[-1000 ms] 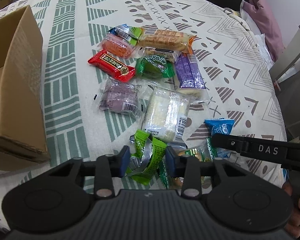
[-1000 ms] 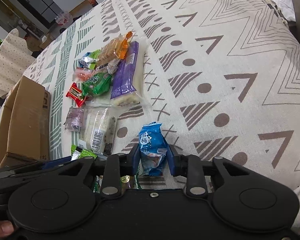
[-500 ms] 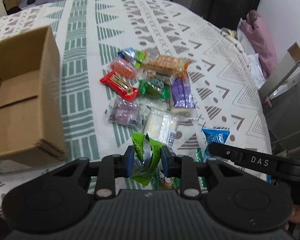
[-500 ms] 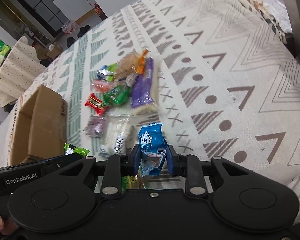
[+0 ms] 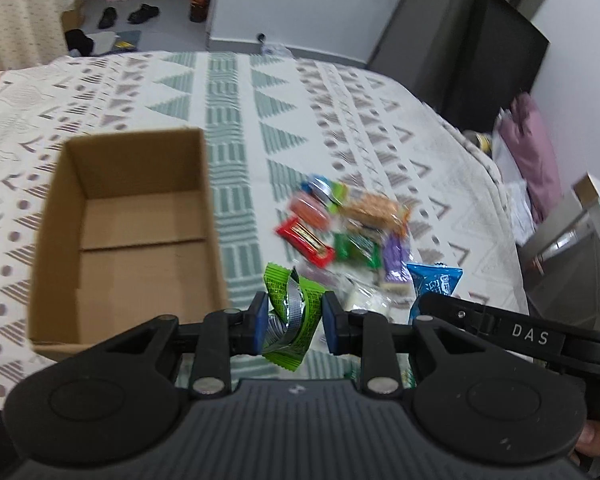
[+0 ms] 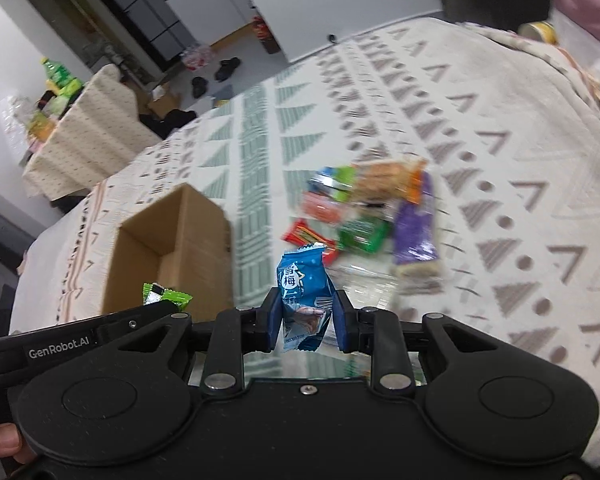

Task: Organize snacks
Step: 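Carry green candies and blue wrapper in both tools over the cardboard box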

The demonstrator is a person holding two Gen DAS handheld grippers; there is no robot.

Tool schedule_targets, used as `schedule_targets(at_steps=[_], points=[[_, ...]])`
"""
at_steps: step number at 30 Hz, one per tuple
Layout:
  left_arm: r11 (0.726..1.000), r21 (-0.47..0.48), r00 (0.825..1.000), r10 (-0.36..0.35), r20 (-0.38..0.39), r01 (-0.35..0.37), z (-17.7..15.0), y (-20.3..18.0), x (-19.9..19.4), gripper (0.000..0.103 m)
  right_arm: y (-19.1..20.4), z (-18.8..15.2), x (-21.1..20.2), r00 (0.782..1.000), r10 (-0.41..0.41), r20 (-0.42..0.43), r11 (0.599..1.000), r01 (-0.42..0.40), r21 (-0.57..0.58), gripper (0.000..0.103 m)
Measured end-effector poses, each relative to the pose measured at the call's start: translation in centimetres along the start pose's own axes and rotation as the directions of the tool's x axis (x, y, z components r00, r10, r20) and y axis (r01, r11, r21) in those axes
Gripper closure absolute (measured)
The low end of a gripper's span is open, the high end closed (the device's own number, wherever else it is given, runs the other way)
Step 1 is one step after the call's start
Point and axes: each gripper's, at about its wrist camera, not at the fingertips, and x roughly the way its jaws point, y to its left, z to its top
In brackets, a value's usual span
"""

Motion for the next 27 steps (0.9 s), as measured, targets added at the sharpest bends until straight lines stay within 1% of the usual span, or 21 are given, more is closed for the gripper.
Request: schedule_targets(at_steps=[6,11,21,27], points=[[0.998,-0.051,0.999,0.03,0.029,-0.029,1.4,3.5,-1.7,0.076,3.8,1.1,0.8,1.0,0.027,-0.005,0.999,-0.027,-0.047,0.077],[0.995,-0.084,0.998,0.048,0.041,-0.044,2.2,6.0,-2.5,0.076,6.4,1.7,1.8,0.999,0.039,-0.018,0.996,-0.04,-0.078,0.077],[0.987,-0.143,0.996,0.076,0.037,-0.07,3.0,10.7,-3.1,0.076,10.9,2.1,4.0,0.997,0.056,-0.054,0.99,-0.062,-0.125,0.077],[0.983,-0.167,0.996,0.082,0.027,-0.076,3.4,12.6,-3.2,0.075,12.8,2.3,5.2,0.996,0.057,-0.075,0.987,-0.067,-0.146,0.077]])
